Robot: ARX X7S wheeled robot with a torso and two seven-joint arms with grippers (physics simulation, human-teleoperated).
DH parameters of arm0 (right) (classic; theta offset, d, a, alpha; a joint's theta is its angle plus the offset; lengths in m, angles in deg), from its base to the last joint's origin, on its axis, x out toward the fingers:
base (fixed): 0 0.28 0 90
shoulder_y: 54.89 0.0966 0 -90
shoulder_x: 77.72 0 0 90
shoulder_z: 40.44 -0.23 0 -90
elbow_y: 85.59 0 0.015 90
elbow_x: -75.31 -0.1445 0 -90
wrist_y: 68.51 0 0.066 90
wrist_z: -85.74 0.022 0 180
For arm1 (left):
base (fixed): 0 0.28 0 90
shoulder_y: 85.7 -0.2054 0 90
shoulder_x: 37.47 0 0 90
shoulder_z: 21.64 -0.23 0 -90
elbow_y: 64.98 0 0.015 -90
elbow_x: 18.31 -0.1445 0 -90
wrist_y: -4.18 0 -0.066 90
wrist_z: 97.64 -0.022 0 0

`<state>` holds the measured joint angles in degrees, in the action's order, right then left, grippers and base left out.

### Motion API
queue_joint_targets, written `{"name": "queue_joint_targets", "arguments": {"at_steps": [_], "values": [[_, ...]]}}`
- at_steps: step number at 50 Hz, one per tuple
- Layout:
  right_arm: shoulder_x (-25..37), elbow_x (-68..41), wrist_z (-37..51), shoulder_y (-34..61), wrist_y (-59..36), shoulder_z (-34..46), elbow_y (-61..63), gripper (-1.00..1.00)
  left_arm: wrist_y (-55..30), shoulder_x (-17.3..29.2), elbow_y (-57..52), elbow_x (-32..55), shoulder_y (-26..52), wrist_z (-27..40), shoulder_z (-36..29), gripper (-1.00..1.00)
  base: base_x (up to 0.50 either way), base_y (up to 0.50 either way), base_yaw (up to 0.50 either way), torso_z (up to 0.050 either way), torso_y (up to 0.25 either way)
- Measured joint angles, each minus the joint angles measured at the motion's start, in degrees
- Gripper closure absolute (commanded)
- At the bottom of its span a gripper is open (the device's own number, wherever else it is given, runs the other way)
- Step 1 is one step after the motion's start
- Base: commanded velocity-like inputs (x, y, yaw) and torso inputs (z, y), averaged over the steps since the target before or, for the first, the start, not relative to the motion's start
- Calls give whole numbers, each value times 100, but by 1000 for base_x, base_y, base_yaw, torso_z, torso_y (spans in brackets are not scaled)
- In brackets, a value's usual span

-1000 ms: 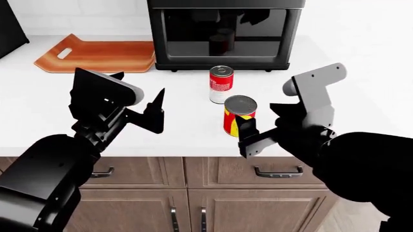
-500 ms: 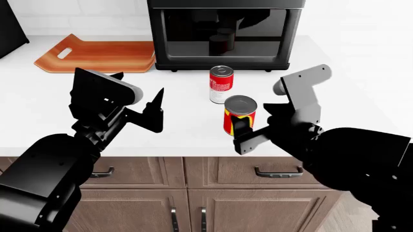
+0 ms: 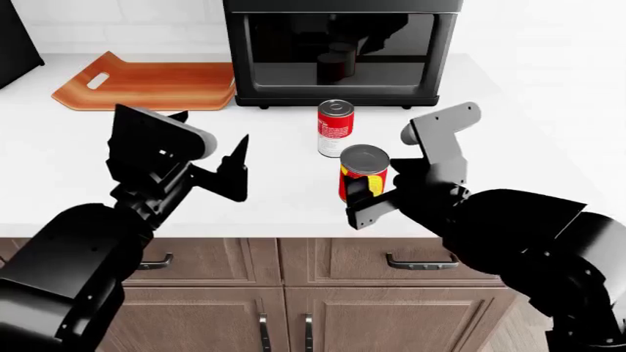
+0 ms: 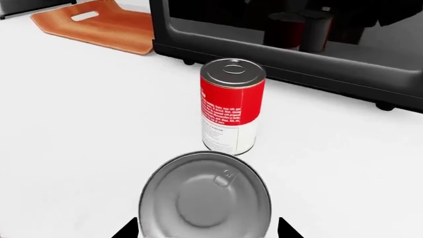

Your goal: Pick the cans from the counter and place them in their designated side in the cabinet.

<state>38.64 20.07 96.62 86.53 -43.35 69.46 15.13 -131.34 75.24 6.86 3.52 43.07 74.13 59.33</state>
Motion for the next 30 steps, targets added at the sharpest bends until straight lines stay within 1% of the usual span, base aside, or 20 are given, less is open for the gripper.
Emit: {"name": "queue_joint_targets", "arguments": {"at_steps": [11, 12, 22, 30], "values": [[-194, 277, -402, -26, 612, 103, -580, -100, 70, 3, 75, -7, -24, -7, -32, -100, 0, 0, 0, 0, 0], [-218, 294, -438, -33, 668, 104, -639, 100, 76, 3, 82, -9, -25, -8, -35, -100, 0, 0, 0, 0, 0], [-356, 347, -616, -114, 1039, -26, -992, 100, 115, 6, 125, -13, -37, -1, -61, -100, 0, 0, 1, 0, 0], [-327, 209, -484, -245, 1010, -167, -836, 100, 107, 12, 128, 0, -25, 14, -62, -100, 1, 0, 1, 0, 0]]}}
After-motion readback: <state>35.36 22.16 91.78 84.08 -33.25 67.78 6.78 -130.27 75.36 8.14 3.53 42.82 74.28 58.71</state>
